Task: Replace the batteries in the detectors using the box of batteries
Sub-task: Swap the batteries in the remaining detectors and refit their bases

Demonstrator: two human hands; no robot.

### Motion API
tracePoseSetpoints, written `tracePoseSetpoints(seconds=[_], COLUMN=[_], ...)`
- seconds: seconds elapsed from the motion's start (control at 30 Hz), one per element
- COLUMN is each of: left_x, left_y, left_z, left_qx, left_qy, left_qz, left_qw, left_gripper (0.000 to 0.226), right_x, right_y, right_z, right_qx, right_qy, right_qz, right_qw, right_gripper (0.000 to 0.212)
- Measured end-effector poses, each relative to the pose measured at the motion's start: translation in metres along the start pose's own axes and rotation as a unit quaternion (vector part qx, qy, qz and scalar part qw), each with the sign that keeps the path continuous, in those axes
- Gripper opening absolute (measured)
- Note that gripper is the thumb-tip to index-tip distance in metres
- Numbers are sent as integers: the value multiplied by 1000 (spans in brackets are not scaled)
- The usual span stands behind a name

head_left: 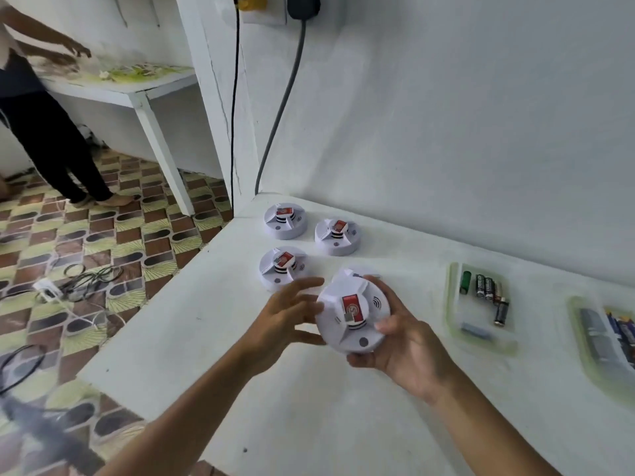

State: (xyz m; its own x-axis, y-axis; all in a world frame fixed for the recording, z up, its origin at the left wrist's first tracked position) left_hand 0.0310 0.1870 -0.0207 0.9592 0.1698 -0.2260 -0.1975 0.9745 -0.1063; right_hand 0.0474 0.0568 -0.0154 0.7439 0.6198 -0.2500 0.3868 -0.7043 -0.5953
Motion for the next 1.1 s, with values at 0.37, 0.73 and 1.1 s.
tracePoseSetpoints(seconds=[0.37,0.73,1.1], left_x=[-30,-33,-34], left_y=[39,43,44], left_z=[-38,-41,-42], left_qx=[-32,-30,-25], left_qy=[-80,-93,-99], left_qz=[112,143,152], left_qw=[990,985,983], left_gripper=[44,36,37], right_x=[8,11,11], right_y=[4,10,8], right_z=[64,67,66], right_qx=[-68,-100,-98], right_qy=[18,25,22], right_qz=[21,34,19], right_qw=[997,994,995], right_gripper=[79,80,78])
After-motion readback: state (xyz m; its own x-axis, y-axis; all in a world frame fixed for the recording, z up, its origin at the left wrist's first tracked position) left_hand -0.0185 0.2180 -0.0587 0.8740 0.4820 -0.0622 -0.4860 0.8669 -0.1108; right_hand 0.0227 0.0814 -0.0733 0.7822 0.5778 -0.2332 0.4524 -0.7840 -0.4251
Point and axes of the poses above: each hand's wrist, its own x-axis towards the middle knuckle, its own y-axis out of the back of the hand, z = x × y, the point moved 10 cm from there along x, towards the middle knuckle, and after that the axes turned 10 degrees about z, right-handed, at the moved point
